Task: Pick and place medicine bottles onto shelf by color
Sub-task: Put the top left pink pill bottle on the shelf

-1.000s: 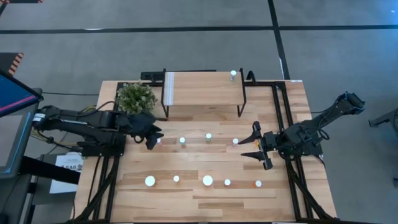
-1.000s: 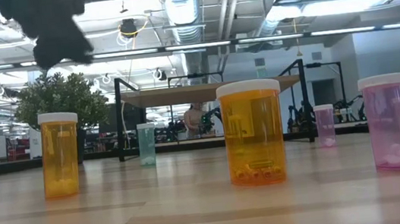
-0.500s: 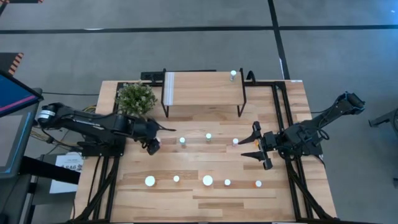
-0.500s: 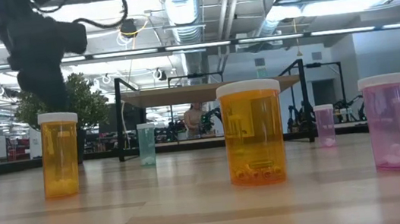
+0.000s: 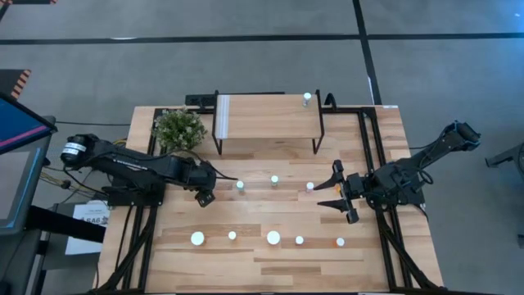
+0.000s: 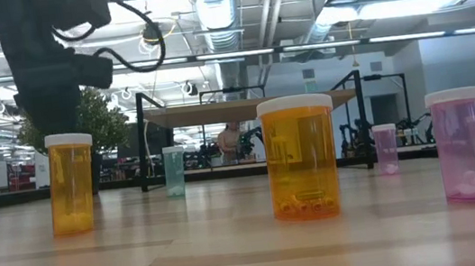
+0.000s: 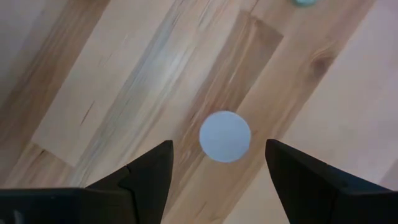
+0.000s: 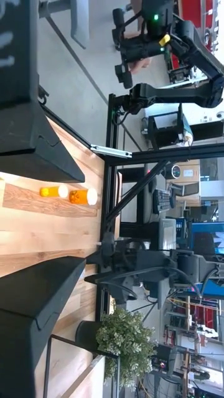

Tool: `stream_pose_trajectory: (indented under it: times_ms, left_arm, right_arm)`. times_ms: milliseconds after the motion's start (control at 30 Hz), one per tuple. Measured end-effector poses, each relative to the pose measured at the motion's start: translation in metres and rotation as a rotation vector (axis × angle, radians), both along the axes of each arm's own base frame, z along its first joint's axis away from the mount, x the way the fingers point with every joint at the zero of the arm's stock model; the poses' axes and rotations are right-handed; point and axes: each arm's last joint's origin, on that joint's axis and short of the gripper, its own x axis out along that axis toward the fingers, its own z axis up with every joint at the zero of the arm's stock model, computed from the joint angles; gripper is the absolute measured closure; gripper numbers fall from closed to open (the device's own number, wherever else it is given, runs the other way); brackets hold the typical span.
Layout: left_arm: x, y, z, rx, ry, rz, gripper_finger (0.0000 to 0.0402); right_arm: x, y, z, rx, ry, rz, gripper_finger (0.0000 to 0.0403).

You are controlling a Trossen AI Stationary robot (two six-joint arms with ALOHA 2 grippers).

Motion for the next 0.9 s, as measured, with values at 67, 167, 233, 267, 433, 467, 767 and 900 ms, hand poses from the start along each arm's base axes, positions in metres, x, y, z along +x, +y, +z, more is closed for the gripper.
stream_pose_trajectory:
  times_ms: [67, 167, 233, 267, 433, 467, 767, 900]
  left_arm:
    - [0.0018, 0.0000, -0.0039, 0.007, 0.021, 0.001, 0.0158]
    - [0.0046, -0.0003, -0.0085, 0.010, 0.038, 0.002, 0.0158]
    - [0.0058, -0.0003, -0.0104, 0.014, 0.044, 0.004, 0.0159]
    - [0.0063, -0.0003, -0.0109, 0.014, 0.044, 0.007, 0.0161]
    - [0.0071, 0.0003, -0.0102, 0.035, 0.029, 0.014, 0.0186]
    - [0.0071, 0.0003, -0.0100, 0.035, 0.027, 0.014, 0.0194]
    - [0.0080, 0.0001, -0.0097, 0.029, 0.017, 0.013, 0.0270]
    - [0.0082, 0.0000, -0.0096, 0.025, 0.016, 0.012, 0.0301]
  right_arm:
    - [0.0000, 0.0000, 0.0000, 0.000, 0.000, 0.000, 0.0178]
    - [0.0000, 0.0000, -0.0003, -0.002, 0.003, 0.000, 0.0178]
    - [0.0000, 0.0000, -0.0005, -0.002, 0.004, 0.000, 0.0178]
    - [0.0000, 0.0000, -0.0005, -0.002, 0.005, 0.000, 0.0178]
    - [0.0000, 0.0000, -0.0008, -0.003, 0.007, 0.000, 0.0178]
    - [0.0000, 0.0000, -0.0008, -0.003, 0.007, 0.000, 0.0178]
    - [0.0000, 0.0000, -0.0011, -0.005, 0.010, 0.000, 0.0178]
    - [0.0000, 0.0000, -0.0011, -0.005, 0.010, 0.000, 0.0178]
